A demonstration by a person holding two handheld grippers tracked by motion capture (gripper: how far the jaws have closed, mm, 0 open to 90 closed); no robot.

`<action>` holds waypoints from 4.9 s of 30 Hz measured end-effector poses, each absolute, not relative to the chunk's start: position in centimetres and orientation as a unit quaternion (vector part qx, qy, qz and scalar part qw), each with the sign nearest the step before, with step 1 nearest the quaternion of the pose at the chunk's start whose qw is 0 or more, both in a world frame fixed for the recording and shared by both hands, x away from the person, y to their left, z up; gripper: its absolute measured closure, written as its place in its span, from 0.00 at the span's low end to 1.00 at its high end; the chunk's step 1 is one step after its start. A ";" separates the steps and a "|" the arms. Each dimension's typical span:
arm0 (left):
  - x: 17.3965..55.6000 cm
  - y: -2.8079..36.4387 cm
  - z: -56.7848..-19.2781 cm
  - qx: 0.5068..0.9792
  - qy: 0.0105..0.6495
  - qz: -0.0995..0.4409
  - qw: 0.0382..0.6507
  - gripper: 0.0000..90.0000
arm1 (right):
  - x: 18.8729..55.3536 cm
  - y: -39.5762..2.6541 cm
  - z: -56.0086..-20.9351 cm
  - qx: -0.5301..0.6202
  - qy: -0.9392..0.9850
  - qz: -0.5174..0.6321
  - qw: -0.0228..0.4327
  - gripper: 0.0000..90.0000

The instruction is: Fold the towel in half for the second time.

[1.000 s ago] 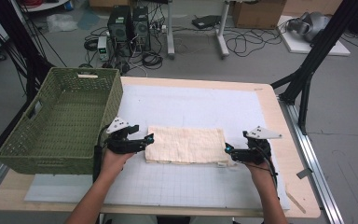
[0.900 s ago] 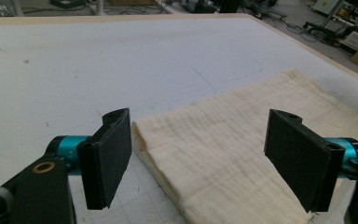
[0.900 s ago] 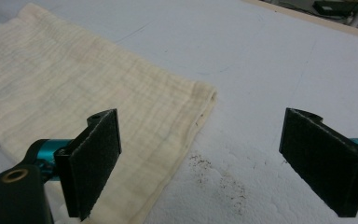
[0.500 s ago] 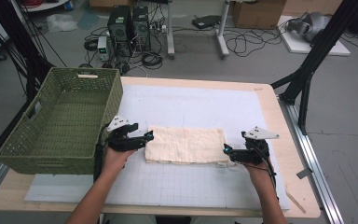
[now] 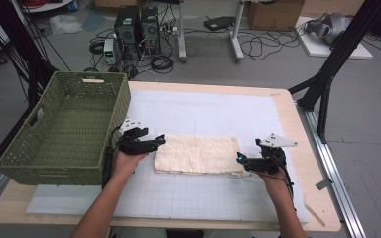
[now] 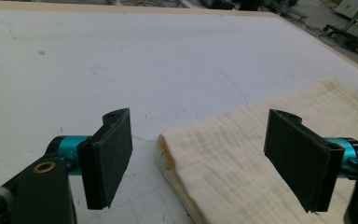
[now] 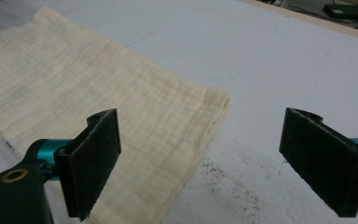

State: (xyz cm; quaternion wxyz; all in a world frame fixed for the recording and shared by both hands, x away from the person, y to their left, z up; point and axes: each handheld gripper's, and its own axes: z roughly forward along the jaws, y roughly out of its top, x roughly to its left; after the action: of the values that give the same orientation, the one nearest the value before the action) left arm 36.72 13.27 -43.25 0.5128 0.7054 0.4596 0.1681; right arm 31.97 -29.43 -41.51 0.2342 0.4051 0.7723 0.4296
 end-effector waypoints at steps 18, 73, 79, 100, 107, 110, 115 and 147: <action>38.7 11.9 -45.1 0.763 0.448 0.171 0.434 0.53 | 34.6 -28.2 -41.0 0.416 0.783 0.408 0.219 0.13; 34.4 13.1 -43.3 0.739 0.405 0.174 0.509 0.96 | 35.6 -27.8 -41.7 0.339 0.817 0.419 0.205 0.91; 33.1 13.0 -43.3 0.756 0.384 0.185 0.496 0.96 | 33.6 -28.3 -42.0 0.321 0.815 0.439 0.202 0.91; 31.7 14.1 -42.2 0.711 0.406 0.176 0.547 0.60 | 30.7 -28.7 -43.5 0.299 0.824 0.444 0.184 0.92; 32.6 12.8 -41.9 0.714 0.400 0.144 0.557 0.63 | 30.5 -28.7 -43.7 0.288 0.834 0.433 0.184 0.92; 32.8 11.7 -42.9 0.749 0.394 0.128 0.517 0.72 | 30.3 -28.7 -43.7 0.286 0.837 0.429 0.183 0.91; 32.2 11.3 -44.0 0.764 0.391 0.122 0.498 0.78 | 30.1 -28.7 -43.7 0.287 0.837 0.428 0.185 0.90; 30.8 10.8 -45.0 0.790 0.374 0.112 0.474 0.76 | 32.0 -24.7 -40.1 0.411 0.784 0.420 0.201 0.67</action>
State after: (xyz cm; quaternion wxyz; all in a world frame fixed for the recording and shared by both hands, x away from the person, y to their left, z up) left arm 30.80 10.82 -45.05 0.4735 0.7897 0.3736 0.1122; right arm 31.97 -24.68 -40.07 0.2013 0.4111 0.7836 0.4200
